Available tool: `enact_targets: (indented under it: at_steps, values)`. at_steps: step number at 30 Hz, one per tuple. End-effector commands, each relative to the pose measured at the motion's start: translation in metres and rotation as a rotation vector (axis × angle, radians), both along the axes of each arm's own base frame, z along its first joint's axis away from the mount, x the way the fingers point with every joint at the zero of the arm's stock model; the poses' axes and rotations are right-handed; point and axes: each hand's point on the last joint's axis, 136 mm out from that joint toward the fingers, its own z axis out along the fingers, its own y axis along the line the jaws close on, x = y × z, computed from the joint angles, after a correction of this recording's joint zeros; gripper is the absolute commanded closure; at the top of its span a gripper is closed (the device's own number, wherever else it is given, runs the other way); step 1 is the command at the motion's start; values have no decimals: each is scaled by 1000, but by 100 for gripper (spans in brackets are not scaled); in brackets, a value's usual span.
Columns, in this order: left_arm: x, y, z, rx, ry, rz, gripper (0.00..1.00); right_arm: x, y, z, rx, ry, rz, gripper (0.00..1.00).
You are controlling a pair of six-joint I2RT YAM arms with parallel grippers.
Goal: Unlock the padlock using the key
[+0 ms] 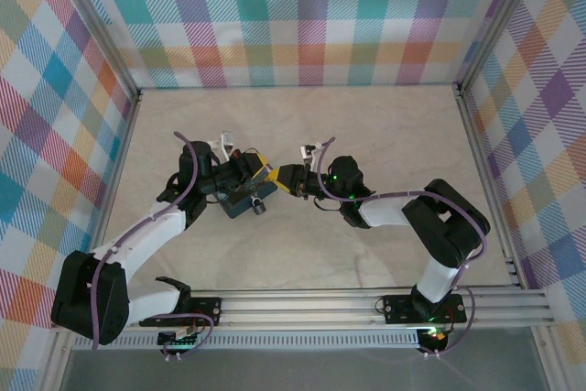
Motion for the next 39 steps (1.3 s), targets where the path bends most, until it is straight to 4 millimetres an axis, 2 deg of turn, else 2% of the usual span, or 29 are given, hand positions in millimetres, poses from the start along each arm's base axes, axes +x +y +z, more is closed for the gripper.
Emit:
enact_targets:
  at_steps: [1,11,17,19,23,24,27,32,35,39]
  values:
    - [0,-1,6,-15,-28,-17,100,-2,5,17,40,-62,23,81]
    - [1,-2,2,-11,-23,-18,100,-6,4,23,56,-86,35,95]
    - [1,2,-5,26,-12,-6,99,-7,0,12,7,-90,21,100]
    - [1,4,-6,47,-11,3,84,-9,-3,2,-31,-89,15,100]
    - [1,12,-6,87,-9,40,43,-14,-11,-19,-156,-121,14,100]
    - [1,14,-6,93,-9,46,38,-17,-13,-24,-195,-140,20,100]
    - [-2,17,-8,119,-1,51,31,-23,-22,-36,-303,-210,40,100]
    - [-16,22,-31,249,50,63,29,-40,-34,-52,-443,-310,127,100]
    - [-32,5,-30,276,16,-9,32,-49,-36,-52,-455,-340,184,100]
    - [-42,-14,-21,218,-33,-112,41,-58,-30,-41,-409,-362,250,100]
